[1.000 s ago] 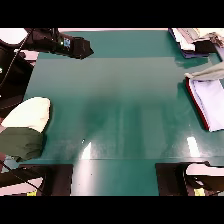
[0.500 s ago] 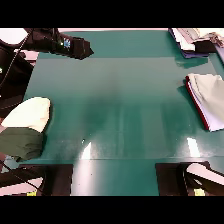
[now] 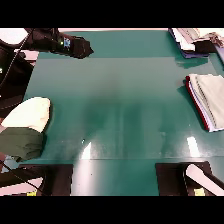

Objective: Fold the shirts.

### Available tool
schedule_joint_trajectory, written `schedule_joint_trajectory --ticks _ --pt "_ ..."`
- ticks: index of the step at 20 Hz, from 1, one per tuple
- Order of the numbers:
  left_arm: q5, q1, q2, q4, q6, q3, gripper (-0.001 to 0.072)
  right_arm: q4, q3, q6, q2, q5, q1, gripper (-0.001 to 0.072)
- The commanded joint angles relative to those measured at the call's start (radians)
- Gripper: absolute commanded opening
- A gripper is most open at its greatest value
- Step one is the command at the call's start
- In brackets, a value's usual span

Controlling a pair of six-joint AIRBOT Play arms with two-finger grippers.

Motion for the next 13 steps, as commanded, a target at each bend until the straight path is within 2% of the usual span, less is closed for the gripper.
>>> schedule_joint_trajectory --ticks 1,2,3,5,6,9,13 --pt "0.021 0.0 0.0 -0.003 0.001 0.0 0.003 0.041 0.002 0.0 0.017 -0.007 0.273 0.0624" --pt "0.023 0.0 0.0 -0.003 0.001 0.0 0.003 0.041 0.002 0.0 0.017 -0.016 0.354 0.0583" --pt "0.025 0.0 0.0 -0.003 0.001 0.0 0.0029 0.041 0.002 0.0 0.017 -0.031 0.424 0.0489" --pt "0.033 0.0 0.0 -0.003 0.001 0.0 0.003 0.041 0.003 -0.017 0.017 -0.06 0.55 0.0151" --pt "0.039 0.0 0.0 -0.003 0.001 0.0 0.003 0.04 0.003 -0.04 0.017 -0.065 0.605 0.0014" --pt "0.046 0.0 0.0 -0.003 0.001 0.0 0.003 0.04 0.003 -0.05 0.017 -0.072 0.708 0.0014" --pt "0.046 0.0 0.0 -0.003 0.001 0.0 0.003 0.042 0.003 -0.05 0.017 -0.072 0.732 0.0014"
